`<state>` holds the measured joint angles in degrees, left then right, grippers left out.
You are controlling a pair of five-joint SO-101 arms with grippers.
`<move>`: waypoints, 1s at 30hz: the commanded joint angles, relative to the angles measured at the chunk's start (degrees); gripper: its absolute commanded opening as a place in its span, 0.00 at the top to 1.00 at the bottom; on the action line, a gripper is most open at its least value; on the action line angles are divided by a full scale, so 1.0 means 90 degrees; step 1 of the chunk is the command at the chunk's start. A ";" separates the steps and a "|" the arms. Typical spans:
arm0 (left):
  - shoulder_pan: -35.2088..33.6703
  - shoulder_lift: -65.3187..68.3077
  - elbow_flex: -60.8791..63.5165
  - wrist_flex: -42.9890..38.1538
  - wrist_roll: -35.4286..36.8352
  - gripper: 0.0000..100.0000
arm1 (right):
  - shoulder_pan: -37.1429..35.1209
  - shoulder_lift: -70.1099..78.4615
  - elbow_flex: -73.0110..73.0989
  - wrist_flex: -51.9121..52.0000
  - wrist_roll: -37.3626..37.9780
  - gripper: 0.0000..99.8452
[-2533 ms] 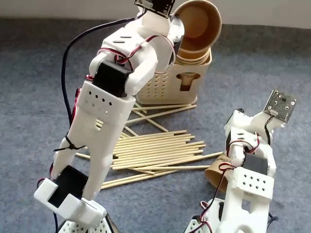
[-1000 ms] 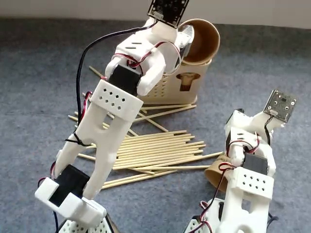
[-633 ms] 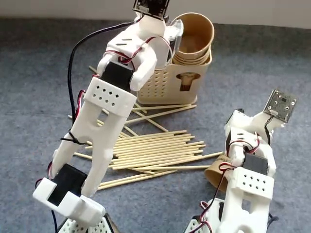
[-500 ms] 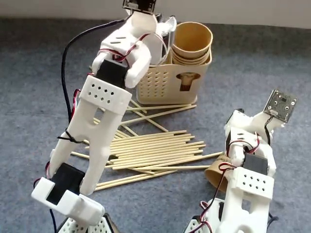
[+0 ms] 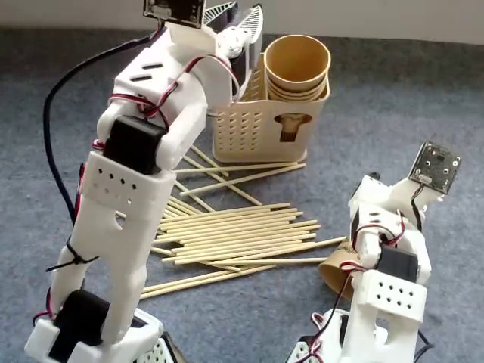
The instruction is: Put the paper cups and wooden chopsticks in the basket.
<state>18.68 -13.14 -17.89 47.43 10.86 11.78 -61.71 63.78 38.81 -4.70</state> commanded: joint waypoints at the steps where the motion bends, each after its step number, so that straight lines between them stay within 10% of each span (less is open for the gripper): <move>1: 0.0083 -0.0532 -0.0054 0.0117 0.0068 0.89 | -0.0288 -0.0825 -0.0220 0.0611 0.0498 0.84; 15: -0.0142 -0.0562 -0.0054 0.0107 0.0068 0.89 | -0.2066 -0.2613 -0.0991 0.2799 0.1973 0.84; 30: -0.0151 -0.0532 -0.0054 0.0117 0.0088 0.89 | -0.2066 -0.4850 0.1099 0.3834 0.3751 0.84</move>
<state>17.80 -15.87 -17.89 48.40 11.03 -7.12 -104.18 71.34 73.01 26.24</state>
